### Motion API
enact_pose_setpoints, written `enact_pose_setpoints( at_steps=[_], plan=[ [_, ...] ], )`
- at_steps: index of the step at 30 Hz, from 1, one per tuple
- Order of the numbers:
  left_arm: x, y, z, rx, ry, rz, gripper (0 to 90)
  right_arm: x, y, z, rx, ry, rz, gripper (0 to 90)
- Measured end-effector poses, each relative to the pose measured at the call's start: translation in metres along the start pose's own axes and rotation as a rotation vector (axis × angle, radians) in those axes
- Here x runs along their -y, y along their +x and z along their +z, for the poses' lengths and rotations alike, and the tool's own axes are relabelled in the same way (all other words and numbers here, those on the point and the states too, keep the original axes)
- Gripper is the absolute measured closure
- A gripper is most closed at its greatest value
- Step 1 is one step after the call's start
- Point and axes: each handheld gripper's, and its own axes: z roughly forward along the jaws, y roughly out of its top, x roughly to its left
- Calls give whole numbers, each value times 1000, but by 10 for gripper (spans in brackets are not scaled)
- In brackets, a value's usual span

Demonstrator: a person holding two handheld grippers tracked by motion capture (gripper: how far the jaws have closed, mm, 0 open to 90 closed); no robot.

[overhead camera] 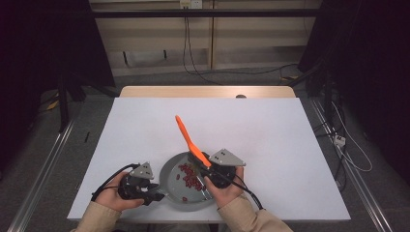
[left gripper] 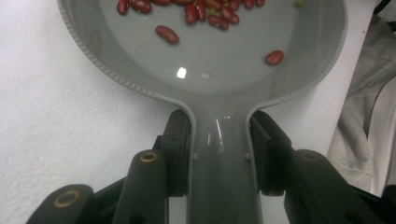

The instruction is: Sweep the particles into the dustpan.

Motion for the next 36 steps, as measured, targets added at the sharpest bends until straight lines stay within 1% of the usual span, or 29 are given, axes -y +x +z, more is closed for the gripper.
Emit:
enact_pose_setpoints(
  at_steps=[1,2,3,4,7,8,9,11,13,14,15,16,18,19,20,22,23,24,25,26,27,28,29,30,31,33,35,36],
  plan=[
    [0,0,0,0,-2,1,627,-2,0,-2,26,-4,-25,711],
    [0,0,0,0,0,5,627,-5,-3,-3,42,-12,-37,711],
    [0,0,0,-3,-3,1,626,-6,-7,-3,30,-13,-16,711],
    [0,0,0,-4,-4,0,625,-7,-10,-4,40,-10,-15,711],
    [0,1,1,-2,-5,-9,619,-8,-21,-8,71,-3,-37,711],
    [0,2,2,-5,-4,-6,611,-7,-23,-9,80,0,-40,711],
    [0,1,2,-8,-8,-10,596,-7,-27,-9,82,2,-35,711],
    [-1,0,4,-24,0,-4,570,-5,-33,-10,96,9,-30,711],
    [-2,-1,5,-20,7,3,610,-2,-38,-10,110,21,-30,711],
    [-3,-1,6,-25,10,-3,601,0,-40,-10,109,27,-22,711],
    [-3,-1,7,-27,12,4,599,2,-41,-9,107,30,-19,711],
    [-3,-1,8,-27,7,-3,611,3,-41,-8,116,34,-28,711],
    [-3,-1,9,-29,6,-11,623,7,-38,-6,102,42,-18,711],
    [-3,-2,9,-33,1,-9,626,8,-34,-6,99,36,-32,711],
    [-4,-2,10,-44,2,-5,627,8,-29,-5,87,39,-37,711],
    [-5,-4,11,-51,-5,-11,629,8,-19,-3,72,37,-38,711],
    [-5,-5,11,-56,-11,-14,630,8,-16,-2,42,32,-20,710],
    [-5,-5,11,-65,-15,-11,630,8,-11,-2,38,19,-18,711],
    [-5,-4,11,-67,-15,9,630,6,-7,-2,28,9,-36,711],
    [-4,-4,12,-68,-38,-9,630,4,-5,-3,6,4,-33,711],
    [-4,-4,13,-75,-42,-6,631,2,-3,-3,-8,-1,-16,711],
    [-4,-4,13,-77,-47,-5,632,0,-2,-4,-8,-3,-20,711],
    [-4,-3,12,-79,-51,-2,632,-2,-1,-5,-2,-10,-40,711],
    [-4,-3,12,-90,-67,-11,632,-4,-3,-6,13,-25,-50,711],
    [-4,-2,12,-101,-82,-15,632,-6,-7,-8,19,-29,-47,711],
    [-2,0,10,-117,-108,-34,632,-8,-19,-10,35,-34,-20,711],
    [-1,3,8,-124,-126,-48,632,-9,-34,-13,49,-42,10,711],
    [-1,4,8,-138,-134,-57,632,-9,-41,-15,56,-48,19,711]
  ],
)
